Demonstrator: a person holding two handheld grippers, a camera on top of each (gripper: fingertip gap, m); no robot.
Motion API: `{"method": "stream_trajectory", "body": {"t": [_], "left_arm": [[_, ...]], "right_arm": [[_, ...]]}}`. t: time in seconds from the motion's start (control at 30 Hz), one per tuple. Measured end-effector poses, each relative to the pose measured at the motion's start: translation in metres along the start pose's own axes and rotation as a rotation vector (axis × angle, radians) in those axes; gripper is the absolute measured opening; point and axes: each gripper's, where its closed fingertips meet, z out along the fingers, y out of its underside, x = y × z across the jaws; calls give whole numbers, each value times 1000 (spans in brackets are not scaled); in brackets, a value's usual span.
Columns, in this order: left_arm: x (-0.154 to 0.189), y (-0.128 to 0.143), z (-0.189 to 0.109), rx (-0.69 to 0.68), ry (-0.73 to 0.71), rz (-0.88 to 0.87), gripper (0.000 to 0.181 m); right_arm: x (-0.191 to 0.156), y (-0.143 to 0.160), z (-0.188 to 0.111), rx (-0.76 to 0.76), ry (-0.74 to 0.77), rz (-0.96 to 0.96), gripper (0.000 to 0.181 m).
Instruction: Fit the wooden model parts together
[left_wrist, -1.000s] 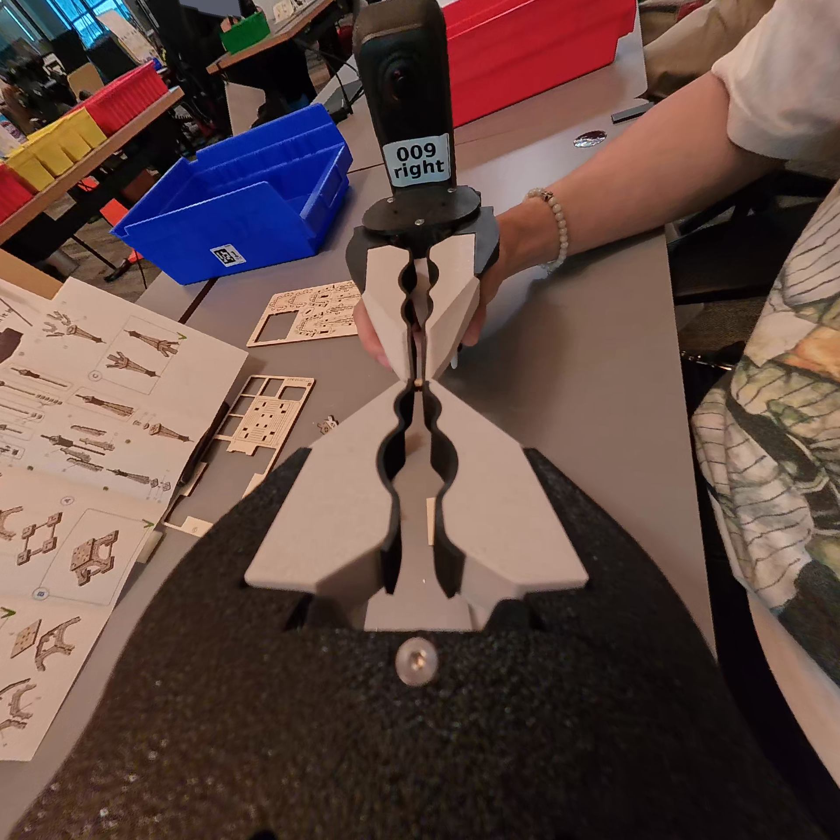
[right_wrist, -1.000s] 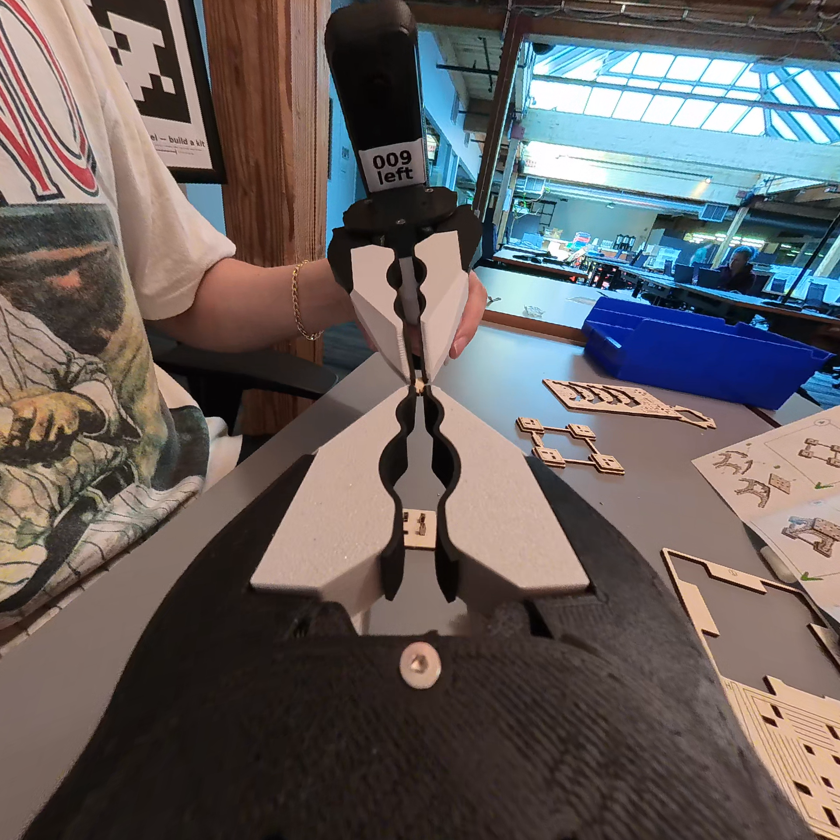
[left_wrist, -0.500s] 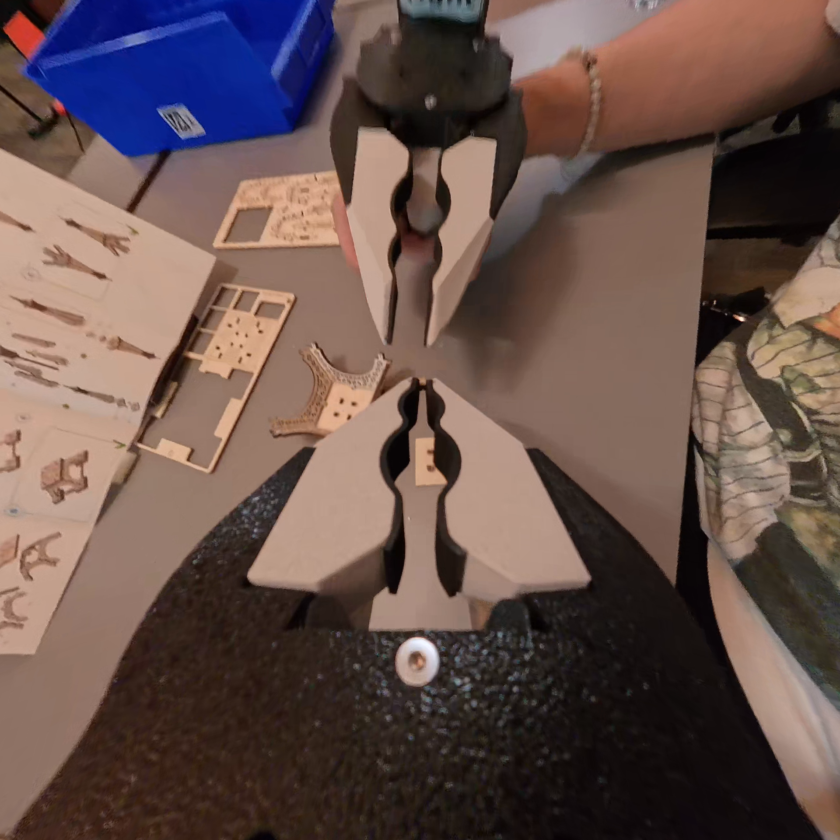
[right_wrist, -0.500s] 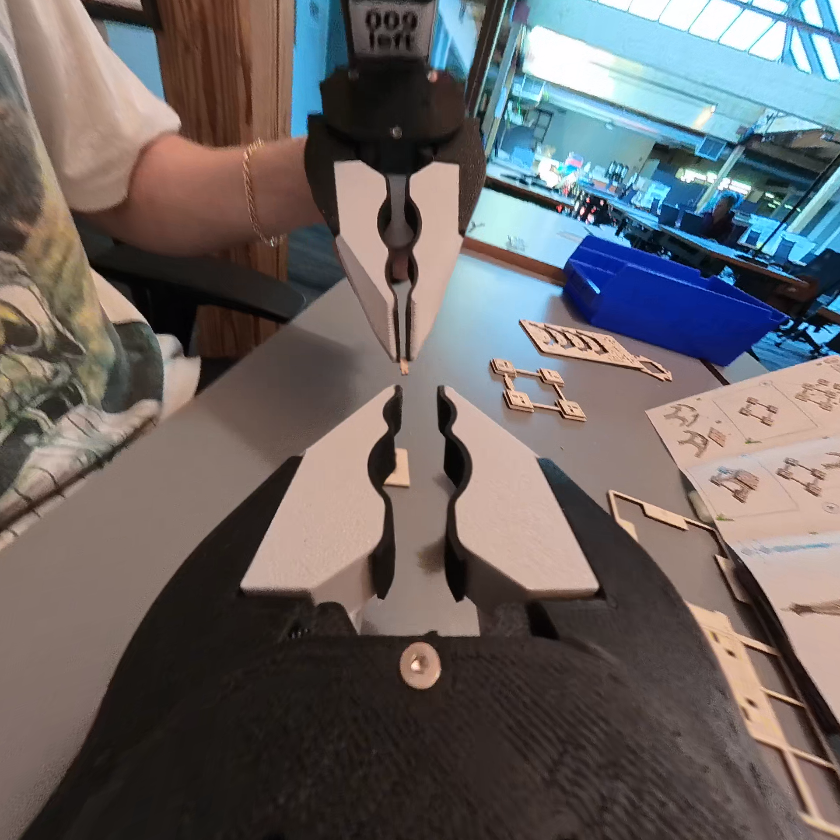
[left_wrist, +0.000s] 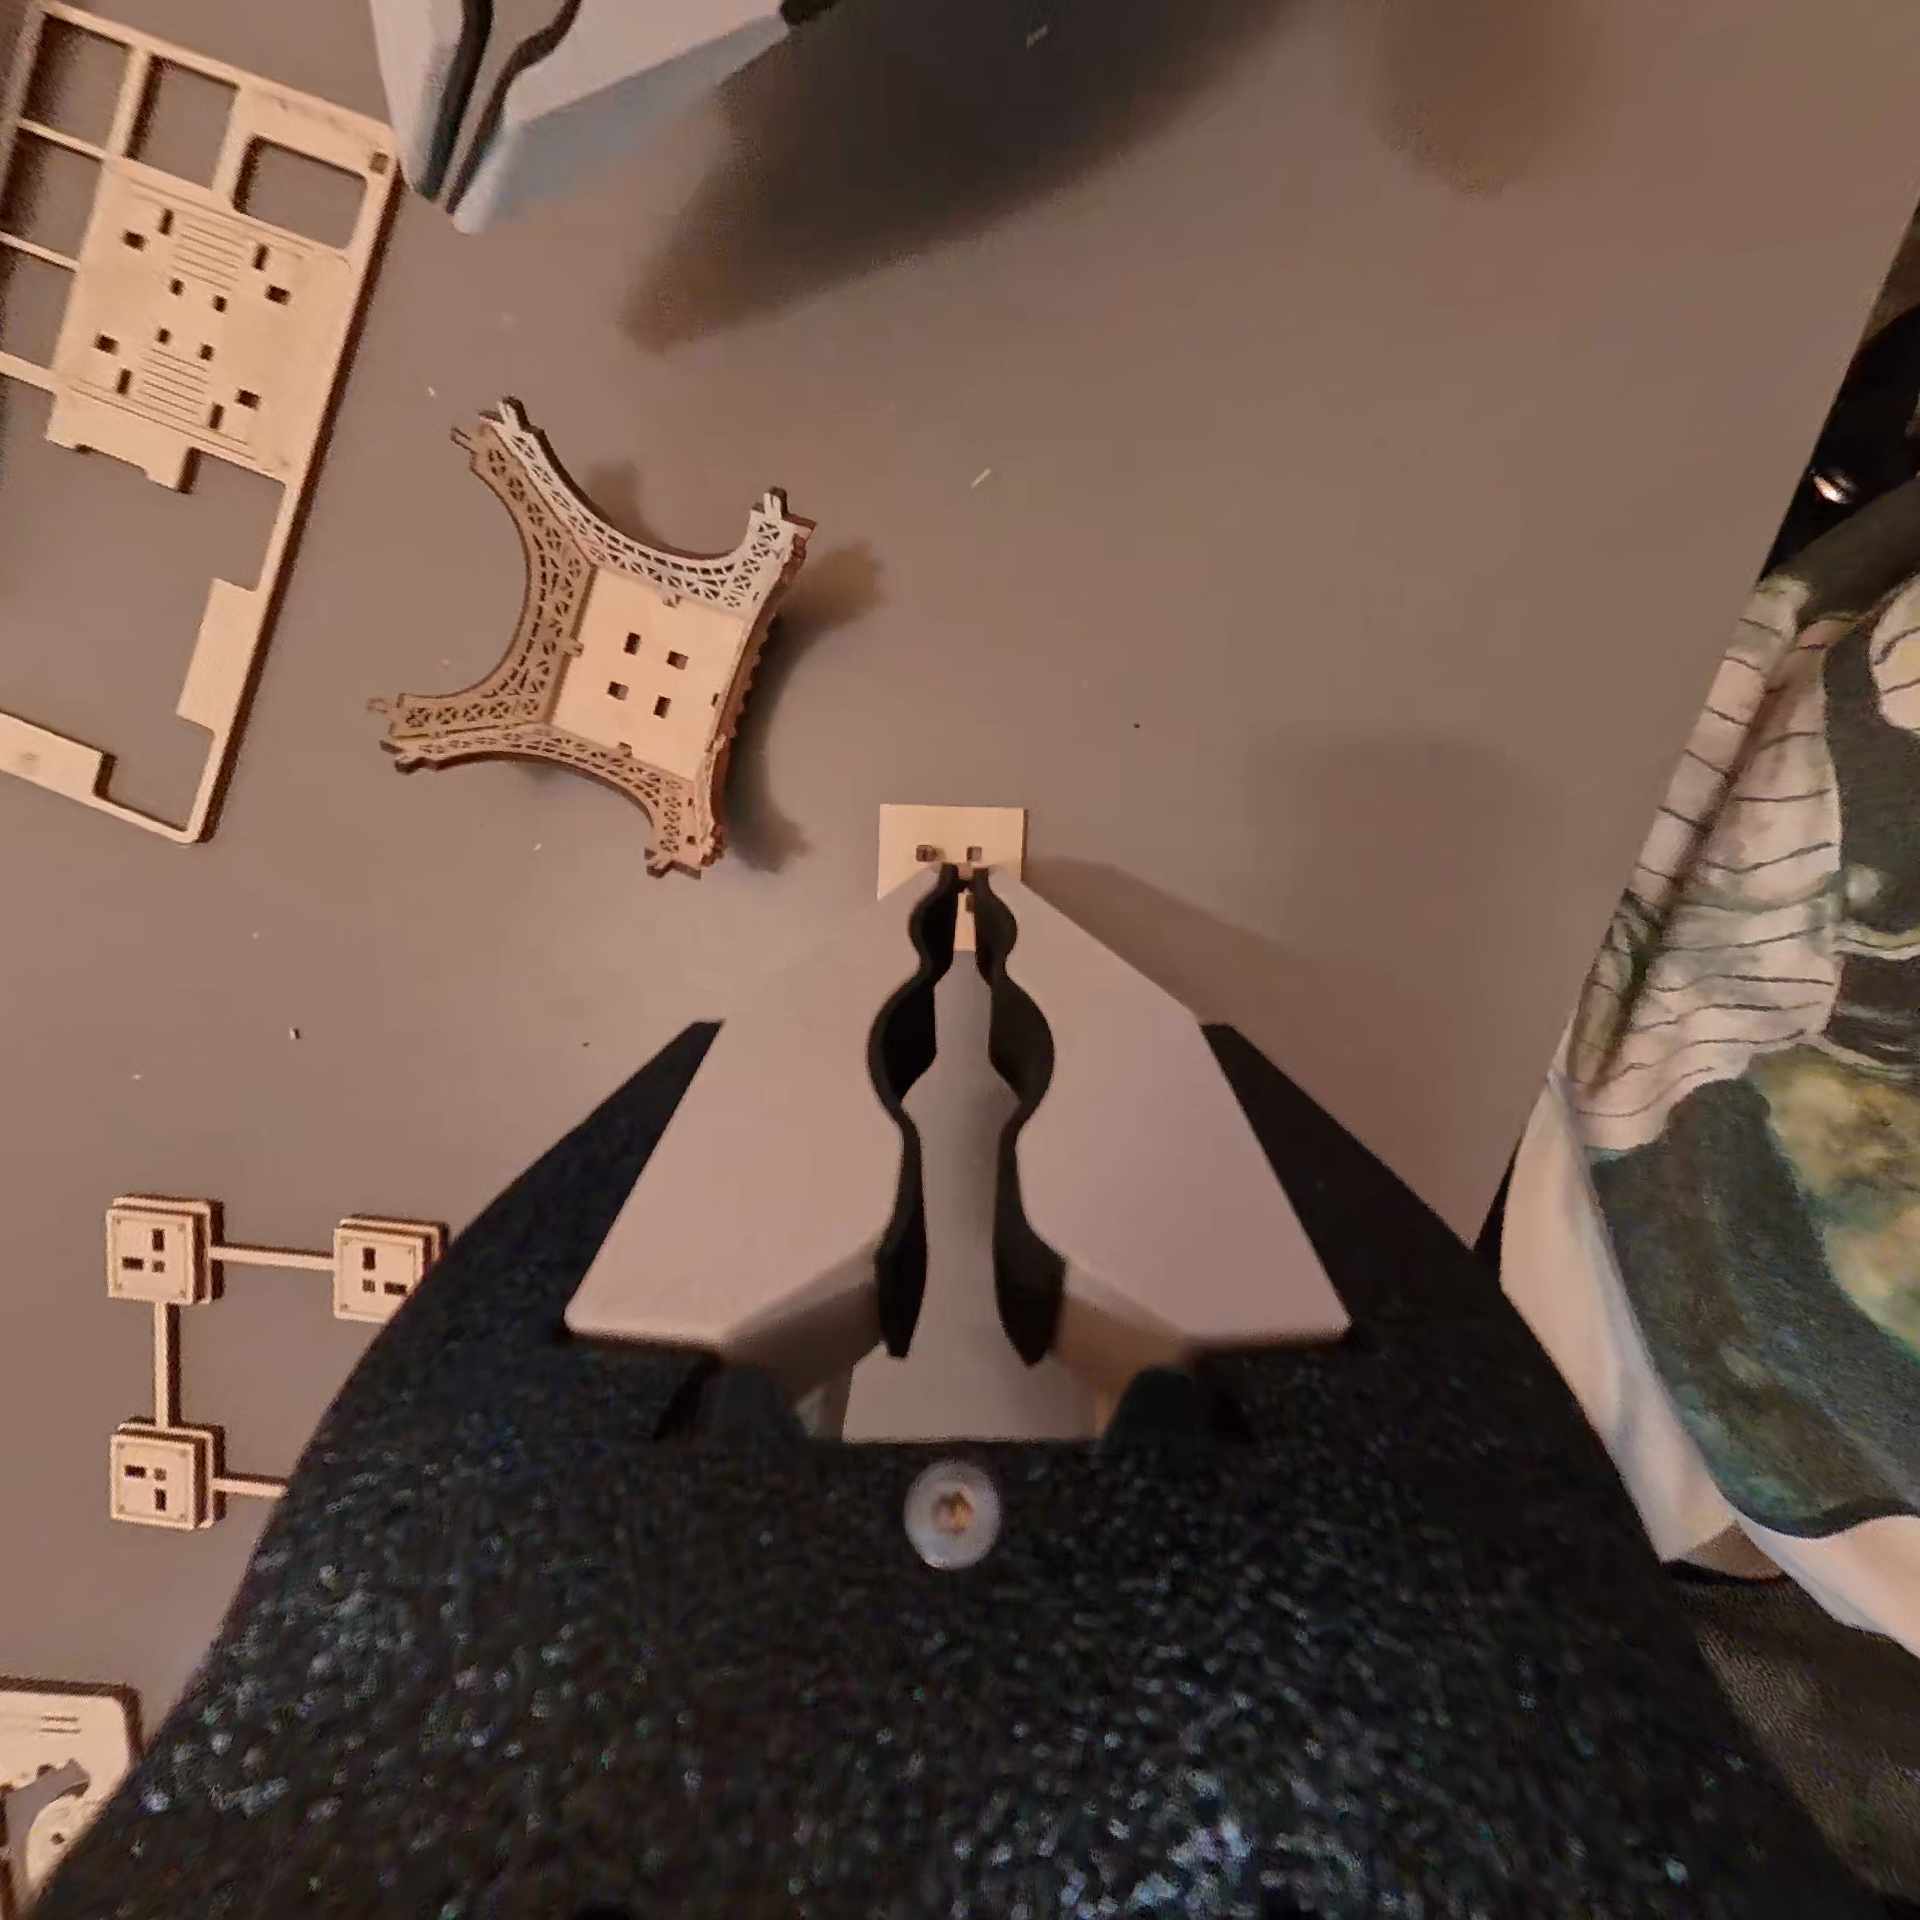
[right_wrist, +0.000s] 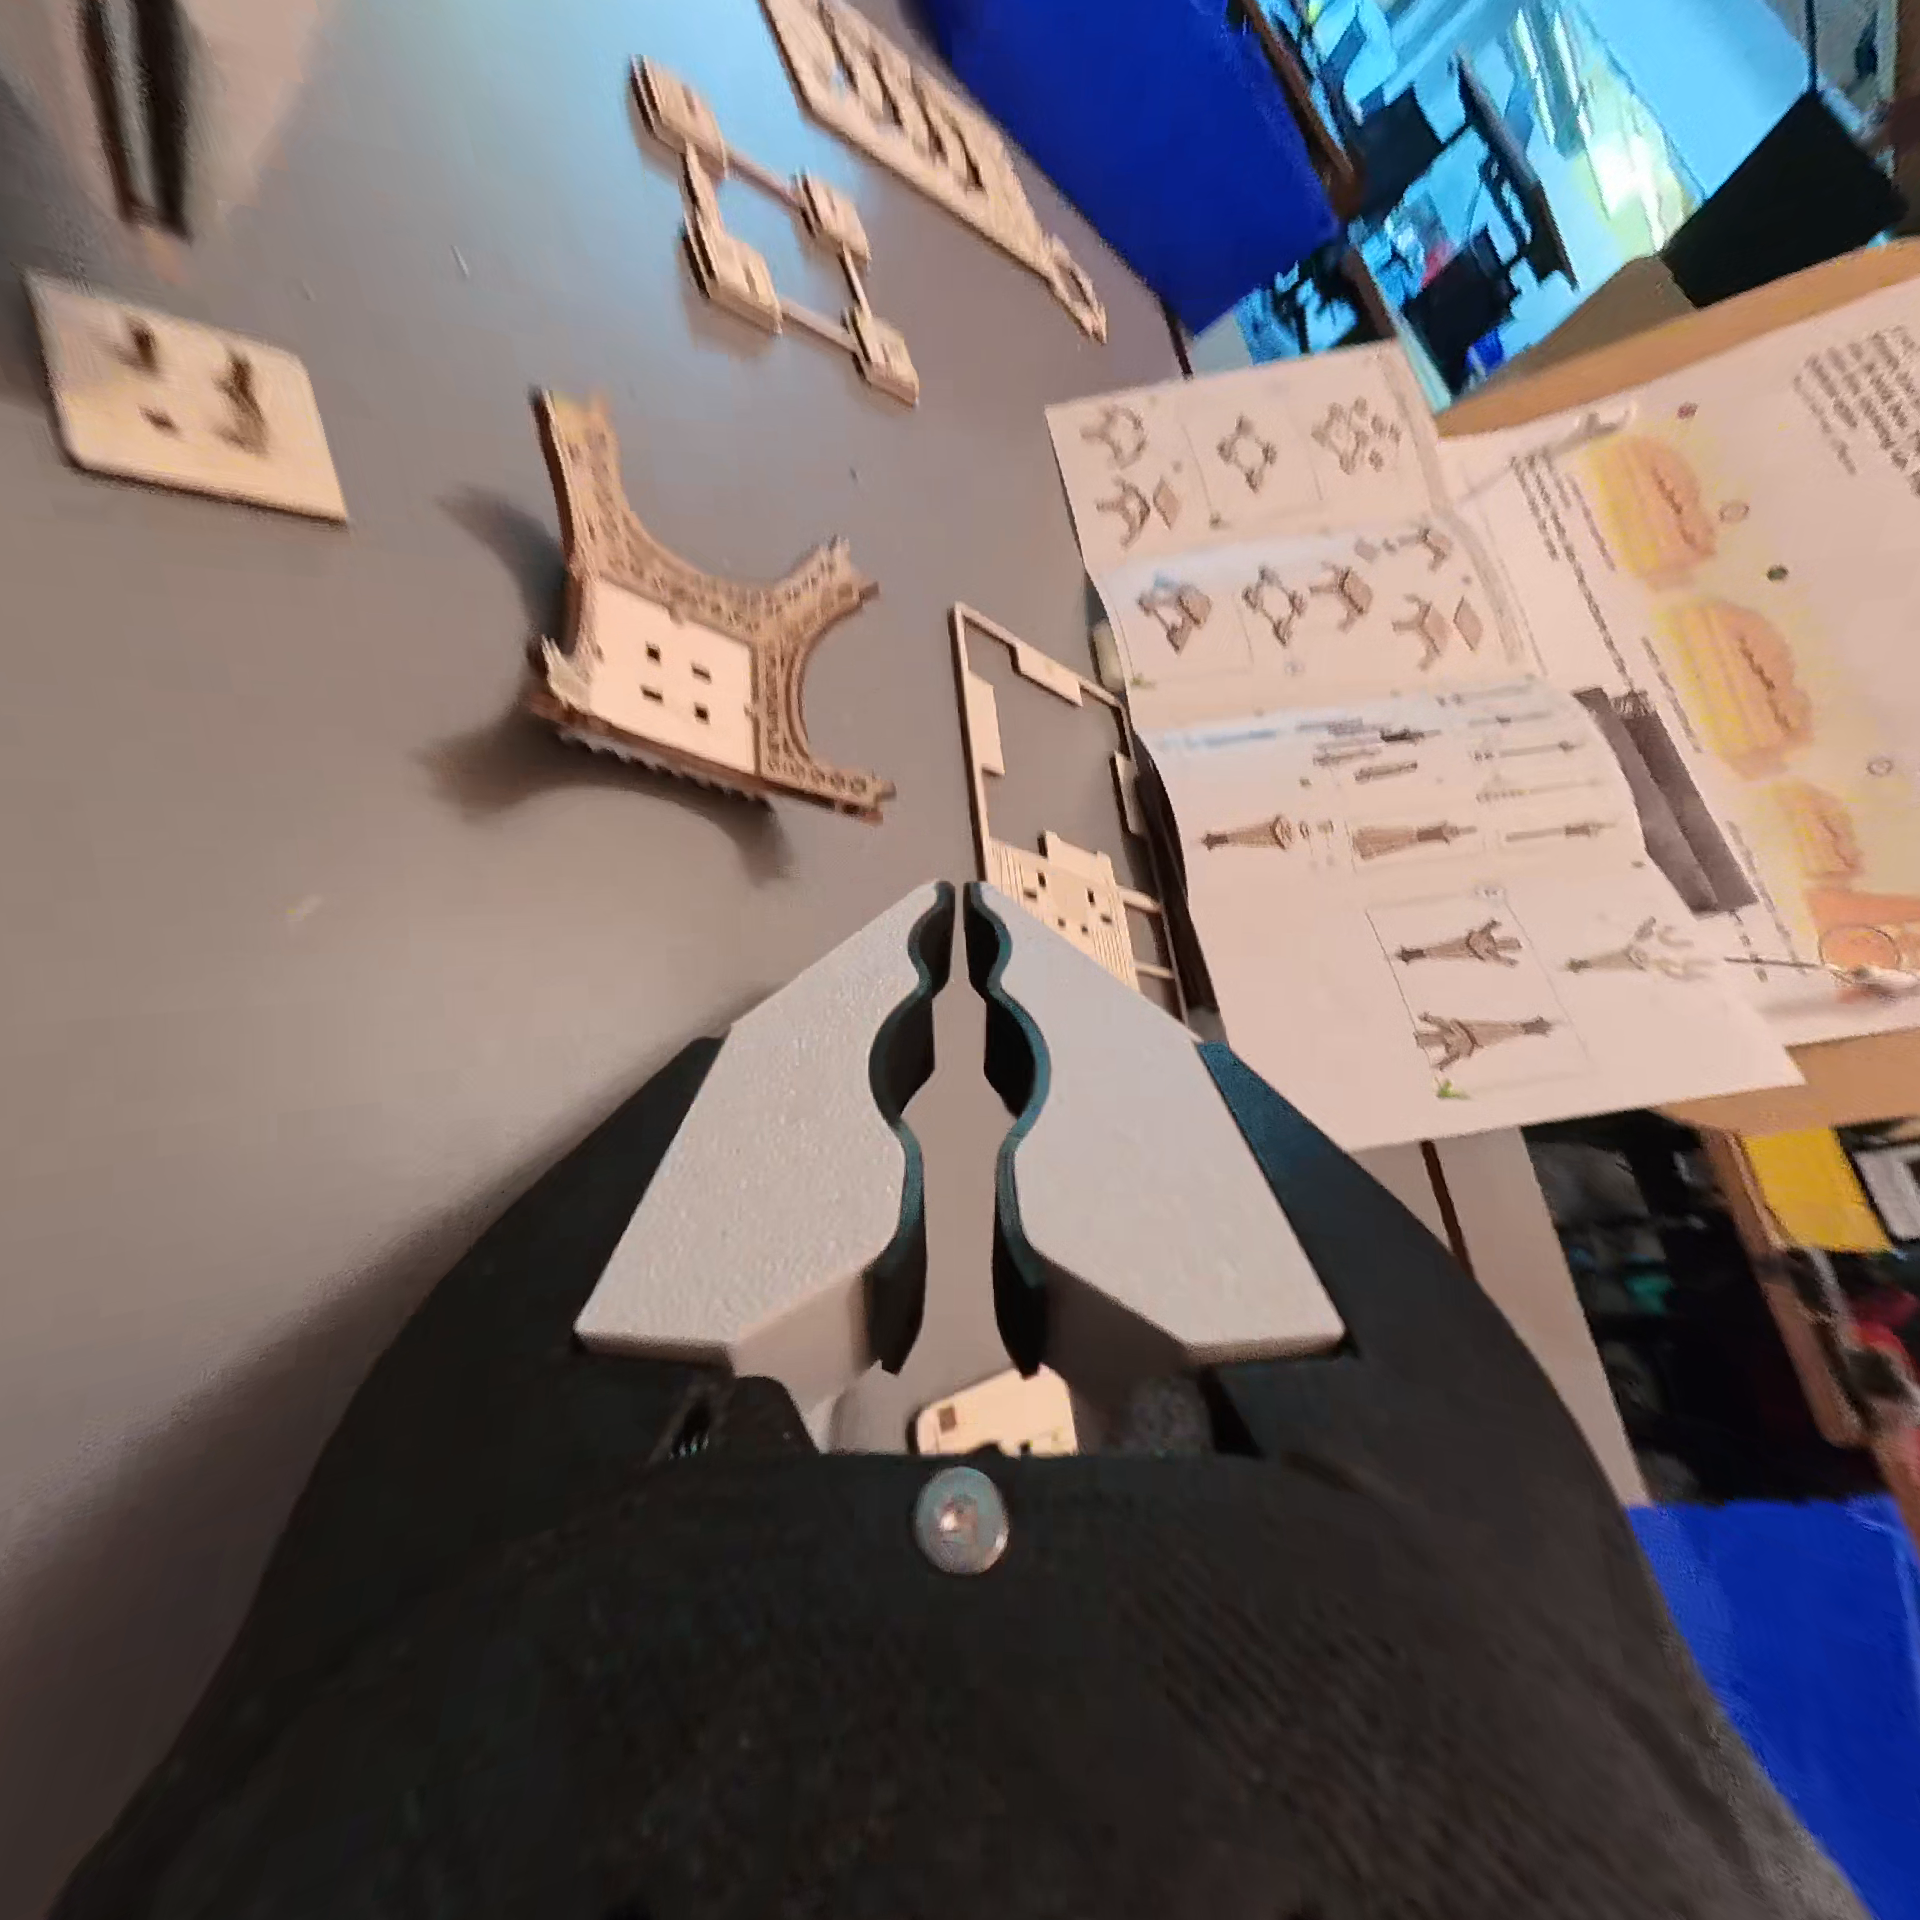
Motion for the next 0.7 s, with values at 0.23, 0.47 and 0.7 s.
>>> {"method": "stream_trajectory", "body": {"t": [0.23,0.47,0.7], "left_arm": [[1,0,8,-92,24,4,0],[0,0,11,-148,31,-11,0],[3,1,16,-195,54,-9,0]], "right_arm": [[2,16,7,-80,32,9,0],[7,25,6,-106,55,25,0],[6,30,6,-130,50,27,0]]}}
